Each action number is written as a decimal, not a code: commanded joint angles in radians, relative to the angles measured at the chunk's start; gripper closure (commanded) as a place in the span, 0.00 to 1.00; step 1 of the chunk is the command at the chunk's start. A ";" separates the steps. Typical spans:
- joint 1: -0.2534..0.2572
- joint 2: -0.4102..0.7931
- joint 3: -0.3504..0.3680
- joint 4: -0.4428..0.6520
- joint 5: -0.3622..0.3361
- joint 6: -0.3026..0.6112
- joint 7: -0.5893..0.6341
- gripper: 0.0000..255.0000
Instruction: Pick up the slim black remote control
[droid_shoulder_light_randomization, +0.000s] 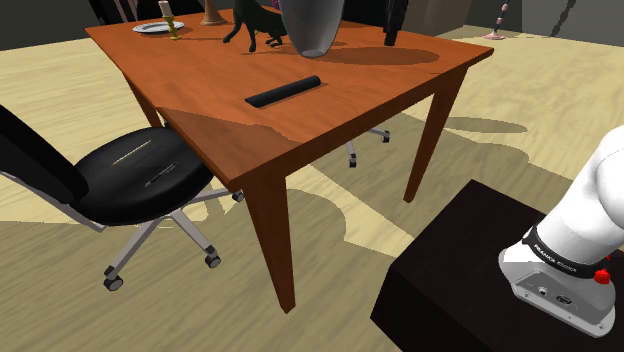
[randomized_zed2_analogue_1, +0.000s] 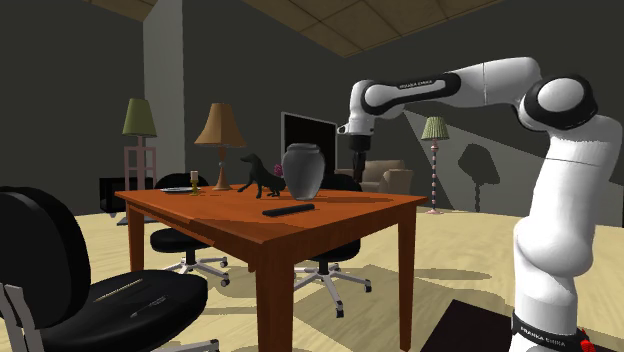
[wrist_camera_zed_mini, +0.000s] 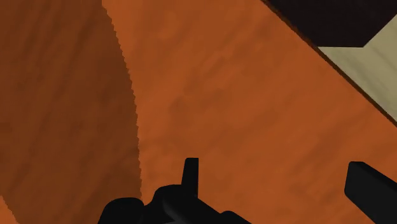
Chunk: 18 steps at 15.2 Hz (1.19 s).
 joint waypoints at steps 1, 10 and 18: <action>0.021 0.078 0.006 0.074 0.012 -0.013 -0.068 0.00; 0.092 0.414 0.070 0.454 0.041 -0.134 -0.332 0.00; 0.171 0.696 0.149 0.831 0.016 -0.295 -0.515 0.00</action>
